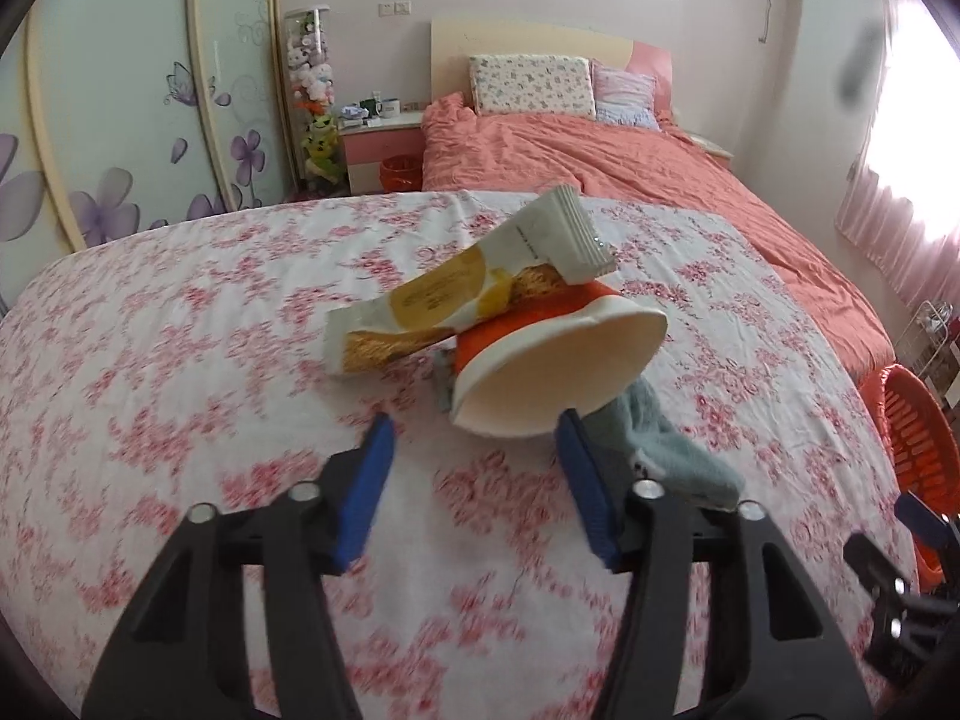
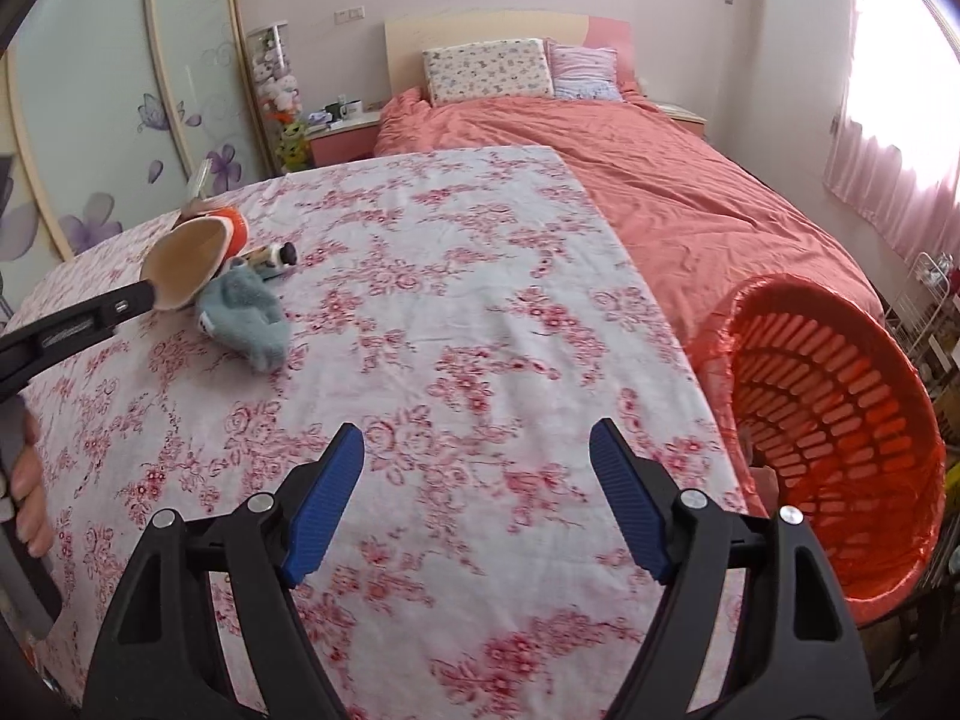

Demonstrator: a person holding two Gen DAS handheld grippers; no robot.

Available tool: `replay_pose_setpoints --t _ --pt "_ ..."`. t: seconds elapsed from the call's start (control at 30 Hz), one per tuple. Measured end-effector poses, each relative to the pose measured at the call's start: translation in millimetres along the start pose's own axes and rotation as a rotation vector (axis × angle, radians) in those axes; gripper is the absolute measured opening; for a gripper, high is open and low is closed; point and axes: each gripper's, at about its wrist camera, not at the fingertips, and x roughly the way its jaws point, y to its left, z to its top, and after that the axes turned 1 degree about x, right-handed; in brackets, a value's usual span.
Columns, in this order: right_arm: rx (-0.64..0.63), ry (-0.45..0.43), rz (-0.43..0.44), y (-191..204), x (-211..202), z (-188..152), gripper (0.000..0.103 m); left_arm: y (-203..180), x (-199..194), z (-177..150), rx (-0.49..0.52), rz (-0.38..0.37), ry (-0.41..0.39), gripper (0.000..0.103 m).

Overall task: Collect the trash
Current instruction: 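Move both open tools back toward the cup and sock on the bed, then grasp the orange-and-white cup with the left tool while the right tool grasps the grey-green sock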

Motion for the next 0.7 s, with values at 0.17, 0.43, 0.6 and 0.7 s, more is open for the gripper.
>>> replay_pose_setpoints --t 0.17,0.43,0.6,0.7 --pt "0.012 0.006 0.008 4 4 3 0.077 -12 25 11 0.037 0.038 0.019 0.011" --pt "-0.003 0.021 0.065 26 16 8 0.076 9 1 -14 0.050 0.001 0.006 0.008" --pt "0.007 0.040 0.146 48 28 16 0.074 39 -18 -41 0.045 0.036 0.026 0.008" --pt "0.006 0.049 0.165 61 36 23 0.072 60 -27 -54 0.027 0.072 0.033 0.008"
